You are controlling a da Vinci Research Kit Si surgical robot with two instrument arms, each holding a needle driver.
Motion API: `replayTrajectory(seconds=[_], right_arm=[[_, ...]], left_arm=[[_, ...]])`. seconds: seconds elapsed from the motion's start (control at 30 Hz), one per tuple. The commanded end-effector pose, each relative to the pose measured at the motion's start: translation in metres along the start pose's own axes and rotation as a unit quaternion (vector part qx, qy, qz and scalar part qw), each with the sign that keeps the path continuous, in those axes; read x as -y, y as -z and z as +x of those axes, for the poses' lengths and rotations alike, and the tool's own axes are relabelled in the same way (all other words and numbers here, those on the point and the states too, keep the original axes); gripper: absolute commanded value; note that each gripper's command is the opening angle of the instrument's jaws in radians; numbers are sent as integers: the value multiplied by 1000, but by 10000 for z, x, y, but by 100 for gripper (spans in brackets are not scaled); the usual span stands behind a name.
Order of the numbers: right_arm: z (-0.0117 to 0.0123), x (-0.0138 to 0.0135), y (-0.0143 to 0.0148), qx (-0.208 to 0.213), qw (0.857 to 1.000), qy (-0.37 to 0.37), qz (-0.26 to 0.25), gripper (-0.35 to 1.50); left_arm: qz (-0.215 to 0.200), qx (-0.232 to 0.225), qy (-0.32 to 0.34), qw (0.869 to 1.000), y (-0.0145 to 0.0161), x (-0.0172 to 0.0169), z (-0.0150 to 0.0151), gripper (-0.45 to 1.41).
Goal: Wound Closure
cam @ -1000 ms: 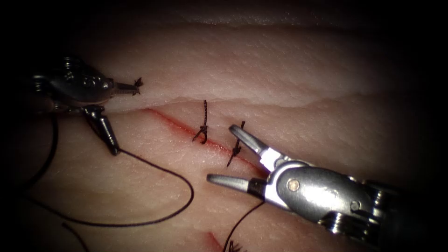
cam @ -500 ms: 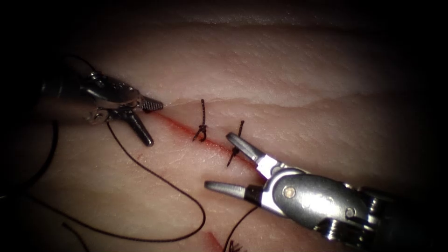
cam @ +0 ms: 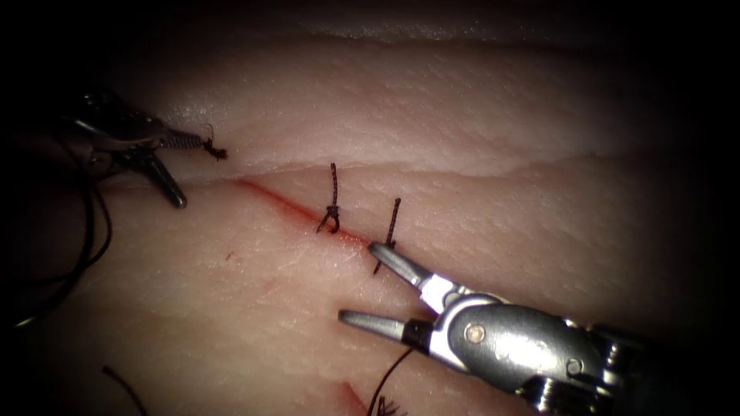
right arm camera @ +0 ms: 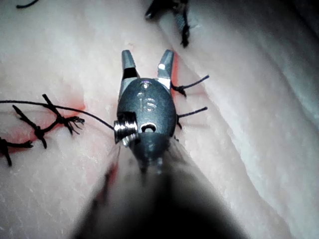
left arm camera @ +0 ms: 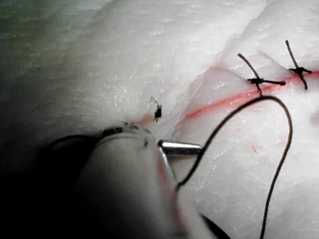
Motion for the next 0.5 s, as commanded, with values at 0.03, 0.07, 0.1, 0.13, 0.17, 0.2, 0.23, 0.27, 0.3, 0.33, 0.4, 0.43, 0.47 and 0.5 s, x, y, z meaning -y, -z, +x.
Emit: replayTrajectory(seconds=[0.03,0.07,0.1,0.13,0.17,0.2,0.23,0.27,0.3,0.33,0.4,0.43,0.47,0.5], right_arm=[[2,1,-8,-2,1000,1,2,48],[2,1,-7,-3,1000,1,2,46],[2,1,-6,-3,1000,1,2,44],[2,1,-6,-3,1000,1,2,43],[1,1,-6,-3,1000,1,2,43],[1,0,-7,-2,1000,1,2,43],[1,0,-7,-2,1000,1,2,43],[1,0,-7,-2,1000,1,2,43],[1,-1,-8,-2,1000,1,2,43],[1,-1,-8,-1,1000,1,2,43],[1,-2,-8,-1,1000,1,2,43],[2,-3,-6,-1,1000,0,3,41],[3,-5,-5,0,1000,-1,3,41],[4,-7,-4,3,1000,-2,1,41]], left_arm=[[14,10,-3,1000,-3,6,2,140],[20,15,-4,1000,0,6,1,140],[32,23,-6,999,6,6,-2,140],[35,25,-8,999,10,6,-3,140],[40,24,-17,999,16,4,-4,140],[49,22,-27,998,25,-1,-3,140],[53,20,-33,998,28,-5,-1,140],[56,19,-42,997,32,-10,3,138],[57,6,-52,997,36,-17,10,136],[57,-6,-68,996,39,-24,15,135],[68,-37,-99,992,45,-42,29,130],[69,-60,-125,988,51,-59,41,128],[72,-76,-139,985,55,-71,48,126],[76,-86,-150,982,57,-79,52,126]])
